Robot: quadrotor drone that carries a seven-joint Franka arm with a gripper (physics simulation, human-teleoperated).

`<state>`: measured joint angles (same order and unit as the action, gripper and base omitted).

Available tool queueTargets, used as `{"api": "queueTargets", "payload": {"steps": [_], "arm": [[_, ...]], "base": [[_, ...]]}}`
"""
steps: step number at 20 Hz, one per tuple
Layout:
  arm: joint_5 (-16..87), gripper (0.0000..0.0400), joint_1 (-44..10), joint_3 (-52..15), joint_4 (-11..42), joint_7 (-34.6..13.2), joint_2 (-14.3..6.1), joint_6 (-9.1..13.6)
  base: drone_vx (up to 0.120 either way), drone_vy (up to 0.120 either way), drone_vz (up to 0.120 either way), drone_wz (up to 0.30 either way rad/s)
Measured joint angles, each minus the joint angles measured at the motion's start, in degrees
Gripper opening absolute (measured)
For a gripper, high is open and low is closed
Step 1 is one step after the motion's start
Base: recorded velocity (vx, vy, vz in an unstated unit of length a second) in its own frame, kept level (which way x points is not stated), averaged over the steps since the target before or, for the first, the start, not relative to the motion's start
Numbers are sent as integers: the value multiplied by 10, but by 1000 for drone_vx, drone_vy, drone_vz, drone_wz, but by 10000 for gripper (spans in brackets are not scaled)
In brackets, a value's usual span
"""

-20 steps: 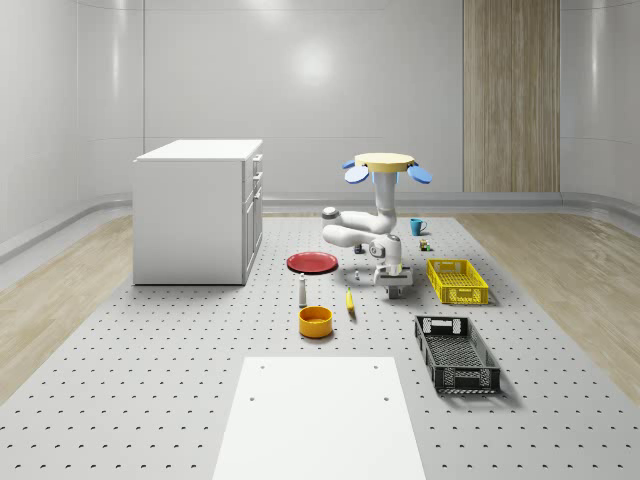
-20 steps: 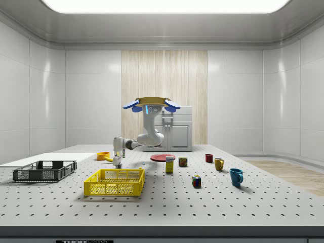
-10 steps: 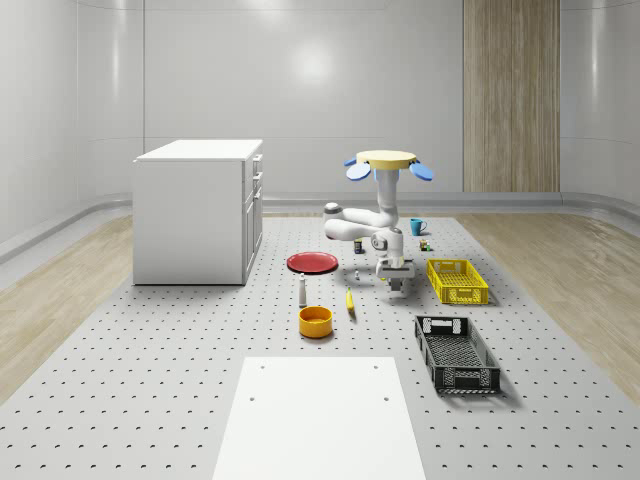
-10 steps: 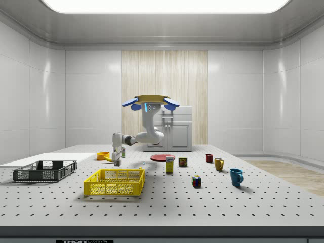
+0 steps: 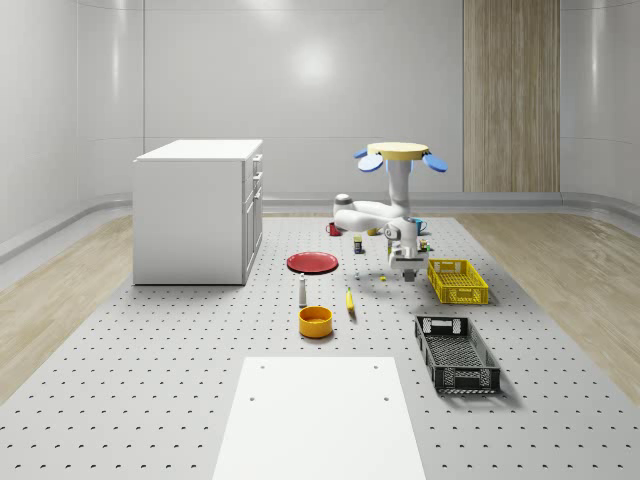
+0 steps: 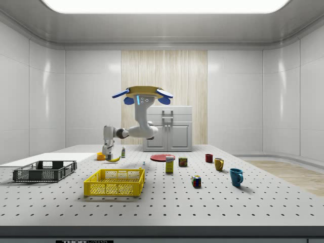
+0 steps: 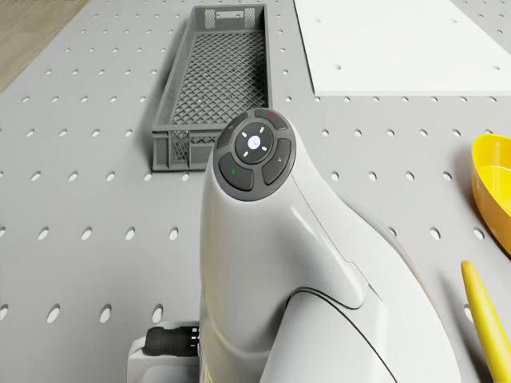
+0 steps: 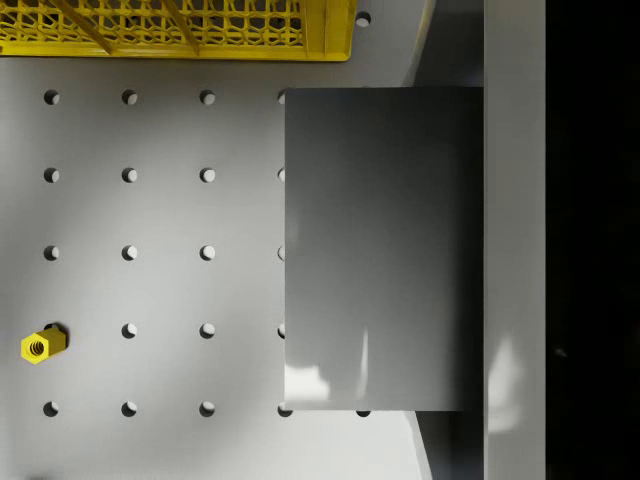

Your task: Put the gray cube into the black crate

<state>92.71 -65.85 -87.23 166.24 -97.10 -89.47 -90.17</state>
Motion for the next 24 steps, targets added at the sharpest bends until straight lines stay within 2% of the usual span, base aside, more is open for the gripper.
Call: {"api": "queueTargets", "payload": {"steps": [4,8,15,24], "arm": [[-3,250,0,-2,0,0,-3,-2],[-5,250,0,-3,0,0,-6,-5],[-7,250,0,-4,0,0,-10,-9],[-8,250,-1,-5,0,0,-15,-13]], "base": [[120,120,100,0],[10,80,0,0],[120,120,0,0],[120,18,0,0]]}}
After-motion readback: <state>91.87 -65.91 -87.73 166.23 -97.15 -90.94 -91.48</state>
